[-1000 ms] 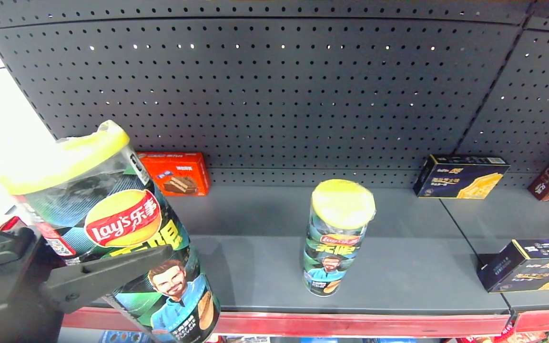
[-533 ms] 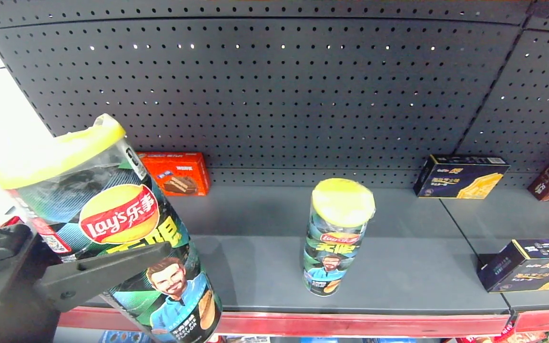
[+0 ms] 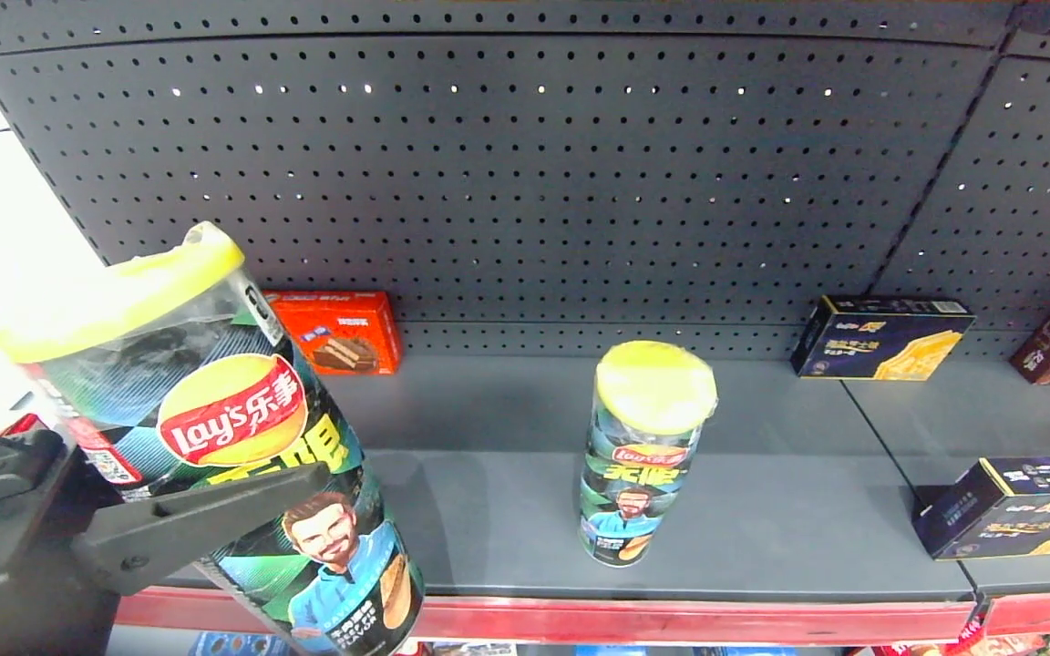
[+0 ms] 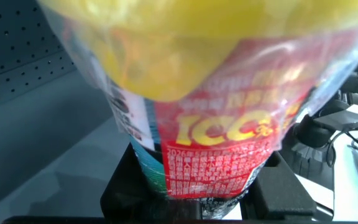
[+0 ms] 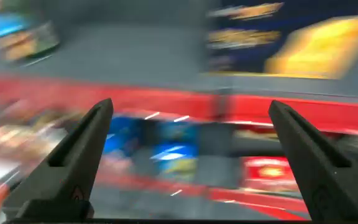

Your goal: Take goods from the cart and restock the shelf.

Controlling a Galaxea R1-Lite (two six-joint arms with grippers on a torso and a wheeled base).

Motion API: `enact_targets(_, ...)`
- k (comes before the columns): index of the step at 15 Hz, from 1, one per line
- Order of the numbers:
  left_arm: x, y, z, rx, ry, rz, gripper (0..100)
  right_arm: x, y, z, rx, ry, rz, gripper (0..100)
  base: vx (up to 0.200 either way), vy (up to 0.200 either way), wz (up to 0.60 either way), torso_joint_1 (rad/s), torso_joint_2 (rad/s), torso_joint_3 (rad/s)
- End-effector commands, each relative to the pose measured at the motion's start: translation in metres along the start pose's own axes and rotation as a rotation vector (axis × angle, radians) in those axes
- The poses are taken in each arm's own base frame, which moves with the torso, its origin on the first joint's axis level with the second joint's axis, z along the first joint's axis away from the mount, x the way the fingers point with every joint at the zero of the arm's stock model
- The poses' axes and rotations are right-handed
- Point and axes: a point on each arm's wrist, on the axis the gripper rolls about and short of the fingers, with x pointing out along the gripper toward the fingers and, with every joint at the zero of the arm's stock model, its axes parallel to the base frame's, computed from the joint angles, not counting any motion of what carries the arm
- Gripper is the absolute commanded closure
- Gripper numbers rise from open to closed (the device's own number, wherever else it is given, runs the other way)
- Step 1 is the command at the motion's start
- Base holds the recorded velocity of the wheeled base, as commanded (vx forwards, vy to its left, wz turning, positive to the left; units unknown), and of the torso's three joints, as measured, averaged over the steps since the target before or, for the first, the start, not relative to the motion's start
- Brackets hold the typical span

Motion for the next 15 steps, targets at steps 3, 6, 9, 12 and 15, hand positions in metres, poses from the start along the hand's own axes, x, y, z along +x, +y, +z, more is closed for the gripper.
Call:
enact_targets(3,-0.001,0.000,-0.001,-0.003,0.002,0.005,100,-0.004,-0.002,-0.009,-0.029,-0.028,-0.107,0,0.000,0.000,0.00,0.000,0.00,0.000)
enact_targets(6,-0.001,0.000,-0.002,-0.006,0.006,0.005,100,-0.003,-0.002,-0.009,-0.029,-0.028,-0.086,0,0.000,0.000,0.00,0.000,0.00,0.000)
enact_targets(9,0.000,0.000,0.000,0.000,-0.001,0.001,100,-0.003,-0.002,-0.009,-0.027,-0.028,-0.089,0,0.000,0.000,0.00,0.000,0.00,0.000)
enact_targets(12,0.004,0.001,0.010,0.014,-0.015,-0.011,100,-0.003,-0.002,-0.009,-0.027,-0.029,-0.087,0,0.000,0.000,0.00,0.000,0.00,0.000)
enact_targets(15,0.018,0.015,0.015,-0.001,0.004,-0.031,100,-0.003,-0.002,-0.009,-0.027,-0.029,-0.089,0,0.000,0.000,0.00,0.000,0.00,0.000)
